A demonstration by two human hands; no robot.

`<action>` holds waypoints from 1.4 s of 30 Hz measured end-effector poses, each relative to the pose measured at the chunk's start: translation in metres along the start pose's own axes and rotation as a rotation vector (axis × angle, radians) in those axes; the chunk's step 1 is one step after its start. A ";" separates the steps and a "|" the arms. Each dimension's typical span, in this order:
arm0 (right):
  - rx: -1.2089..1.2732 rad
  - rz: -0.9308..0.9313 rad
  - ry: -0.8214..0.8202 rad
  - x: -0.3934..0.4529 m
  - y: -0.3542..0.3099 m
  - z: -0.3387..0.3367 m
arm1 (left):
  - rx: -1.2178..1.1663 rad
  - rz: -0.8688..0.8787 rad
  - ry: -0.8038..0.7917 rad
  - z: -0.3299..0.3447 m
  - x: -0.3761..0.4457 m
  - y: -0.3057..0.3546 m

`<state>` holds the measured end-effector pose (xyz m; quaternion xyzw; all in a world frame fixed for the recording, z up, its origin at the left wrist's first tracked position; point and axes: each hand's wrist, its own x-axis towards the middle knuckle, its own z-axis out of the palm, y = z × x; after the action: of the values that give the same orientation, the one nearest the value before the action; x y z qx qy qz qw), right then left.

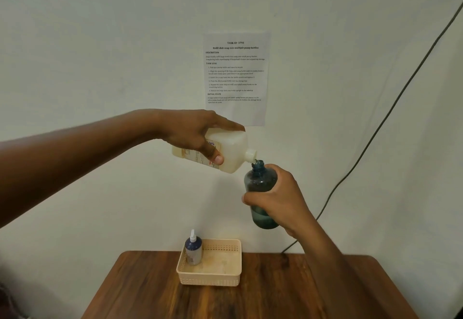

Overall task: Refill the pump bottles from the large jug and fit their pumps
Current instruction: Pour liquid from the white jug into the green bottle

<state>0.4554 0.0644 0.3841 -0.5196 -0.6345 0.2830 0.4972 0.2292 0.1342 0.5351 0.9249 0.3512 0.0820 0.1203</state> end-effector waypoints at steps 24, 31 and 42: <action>0.010 -0.012 0.029 -0.002 -0.005 -0.005 | 0.036 -0.023 0.024 -0.007 -0.001 0.008; 0.014 -0.013 0.030 -0.002 -0.008 -0.005 | 0.058 -0.016 0.005 -0.009 0.001 0.009; 0.017 -0.014 0.030 -0.001 -0.010 -0.010 | 0.066 0.002 -0.015 -0.012 0.005 0.012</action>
<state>0.4608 0.0583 0.3962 -0.5150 -0.6282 0.2771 0.5133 0.2376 0.1315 0.5503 0.9293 0.3520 0.0636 0.0921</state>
